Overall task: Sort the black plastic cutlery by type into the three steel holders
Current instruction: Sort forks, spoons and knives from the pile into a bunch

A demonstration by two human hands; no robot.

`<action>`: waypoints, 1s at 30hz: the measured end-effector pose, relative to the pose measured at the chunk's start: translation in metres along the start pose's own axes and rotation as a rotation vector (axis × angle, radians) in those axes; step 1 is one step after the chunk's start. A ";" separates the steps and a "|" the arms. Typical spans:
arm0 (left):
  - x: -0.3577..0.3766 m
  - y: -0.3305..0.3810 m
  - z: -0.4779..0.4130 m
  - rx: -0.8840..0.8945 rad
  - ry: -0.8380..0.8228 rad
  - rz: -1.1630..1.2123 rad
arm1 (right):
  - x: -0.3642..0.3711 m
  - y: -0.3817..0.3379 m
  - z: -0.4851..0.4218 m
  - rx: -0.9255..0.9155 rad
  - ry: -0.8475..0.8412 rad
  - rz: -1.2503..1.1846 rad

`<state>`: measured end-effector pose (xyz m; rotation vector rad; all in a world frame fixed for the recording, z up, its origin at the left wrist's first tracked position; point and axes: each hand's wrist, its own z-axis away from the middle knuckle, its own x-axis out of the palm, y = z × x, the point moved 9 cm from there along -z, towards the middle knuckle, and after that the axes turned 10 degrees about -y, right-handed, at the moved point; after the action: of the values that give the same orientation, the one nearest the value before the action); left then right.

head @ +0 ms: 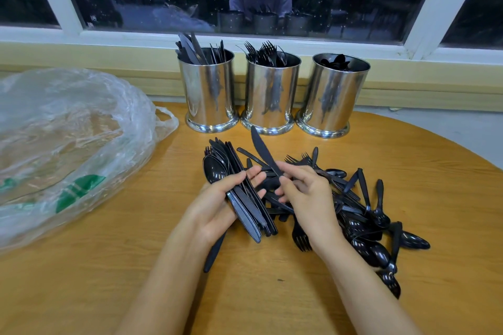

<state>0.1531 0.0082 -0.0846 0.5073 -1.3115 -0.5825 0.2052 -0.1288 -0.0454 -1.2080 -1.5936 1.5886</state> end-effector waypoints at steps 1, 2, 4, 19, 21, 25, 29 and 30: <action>0.002 0.000 0.000 -0.002 -0.019 -0.024 | 0.003 0.002 0.000 0.019 -0.022 -0.019; 0.004 0.000 0.001 0.002 -0.036 -0.053 | 0.005 0.002 0.000 0.029 -0.035 -0.017; 0.006 0.003 0.003 0.026 -0.027 -0.089 | 0.007 0.001 0.001 0.022 -0.043 0.045; -0.027 0.058 0.009 0.311 0.026 0.222 | 0.047 -0.008 0.013 -0.171 -0.358 0.493; -0.029 0.059 0.008 0.320 0.026 0.246 | 0.067 -0.007 0.021 -0.254 -0.493 0.721; -0.033 0.058 0.008 0.320 0.062 0.253 | 0.096 -0.007 0.036 -0.373 -0.656 0.940; -0.036 0.058 0.008 0.330 0.076 0.265 | 0.084 -0.010 0.030 -0.301 -0.569 0.960; -0.036 0.058 0.008 0.333 0.079 0.270 | 0.079 -0.009 0.028 -0.273 -0.549 0.960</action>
<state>0.1461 0.0749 -0.0723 0.6055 -1.3798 -0.1176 0.1448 -0.0702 -0.0554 -2.0011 -1.6788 2.5169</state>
